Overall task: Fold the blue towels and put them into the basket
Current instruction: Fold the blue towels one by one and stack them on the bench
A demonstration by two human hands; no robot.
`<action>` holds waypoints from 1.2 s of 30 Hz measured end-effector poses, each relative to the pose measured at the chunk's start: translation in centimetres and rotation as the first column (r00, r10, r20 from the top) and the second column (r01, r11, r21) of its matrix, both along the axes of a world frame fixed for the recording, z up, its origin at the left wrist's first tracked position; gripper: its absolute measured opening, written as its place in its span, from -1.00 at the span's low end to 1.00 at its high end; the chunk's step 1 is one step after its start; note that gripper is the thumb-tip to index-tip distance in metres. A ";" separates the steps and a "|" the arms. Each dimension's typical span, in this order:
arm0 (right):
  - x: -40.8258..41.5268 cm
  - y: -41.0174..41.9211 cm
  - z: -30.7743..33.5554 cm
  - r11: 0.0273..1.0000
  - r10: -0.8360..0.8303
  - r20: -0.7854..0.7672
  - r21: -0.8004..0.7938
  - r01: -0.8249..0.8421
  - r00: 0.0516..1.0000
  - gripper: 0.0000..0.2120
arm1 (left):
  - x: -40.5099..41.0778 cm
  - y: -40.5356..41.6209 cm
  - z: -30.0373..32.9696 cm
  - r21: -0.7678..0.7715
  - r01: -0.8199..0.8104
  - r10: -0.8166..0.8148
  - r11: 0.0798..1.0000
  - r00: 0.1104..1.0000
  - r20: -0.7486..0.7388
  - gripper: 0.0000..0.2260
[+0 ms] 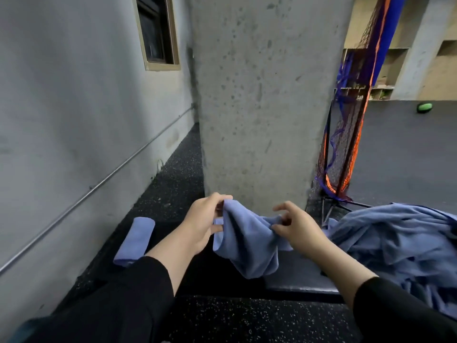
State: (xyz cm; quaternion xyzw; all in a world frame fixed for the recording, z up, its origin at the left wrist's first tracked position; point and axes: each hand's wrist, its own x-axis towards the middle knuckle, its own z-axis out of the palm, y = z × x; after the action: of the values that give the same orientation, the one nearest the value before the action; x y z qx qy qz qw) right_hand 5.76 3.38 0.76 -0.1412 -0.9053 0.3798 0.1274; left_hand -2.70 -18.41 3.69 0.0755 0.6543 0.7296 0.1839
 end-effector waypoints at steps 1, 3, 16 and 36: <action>-0.6 0.1 -0.4 0.999 0.029 0.033 -0.038 -0.028 0.999 -0.66 | -0.5 0.1 -0.2 -0.013 -0.016 0.016 1.000 1.000 0.004 -0.74; -2.0 0.5 -1.4 0.997 0.078 0.096 -0.025 -0.076 0.992 -0.60 | -1.6 0.7 -1.0 -0.053 -0.058 0.056 0.997 0.997 -0.048 -0.80; -9.0 0.9 -8.0 0.889 0.455 0.210 -0.166 -0.427 0.865 -0.37 | -7.8 5.9 -8.0 -0.119 -0.037 0.007 0.992 0.970 -0.243 -0.75; -8.7 4.2 -5.7 0.800 0.501 0.145 -0.454 -0.393 0.853 -0.90 | -10.9 2.7 -6.1 -0.150 -0.244 0.159 0.958 0.889 -0.430 -0.65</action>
State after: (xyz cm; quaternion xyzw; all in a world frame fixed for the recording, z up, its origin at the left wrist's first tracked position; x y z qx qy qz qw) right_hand -2.95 7.59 -4.97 0.0068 -0.8215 0.5580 -0.1176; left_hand -13.65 -15.70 -2.39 0.1409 0.7526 0.6426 -0.0292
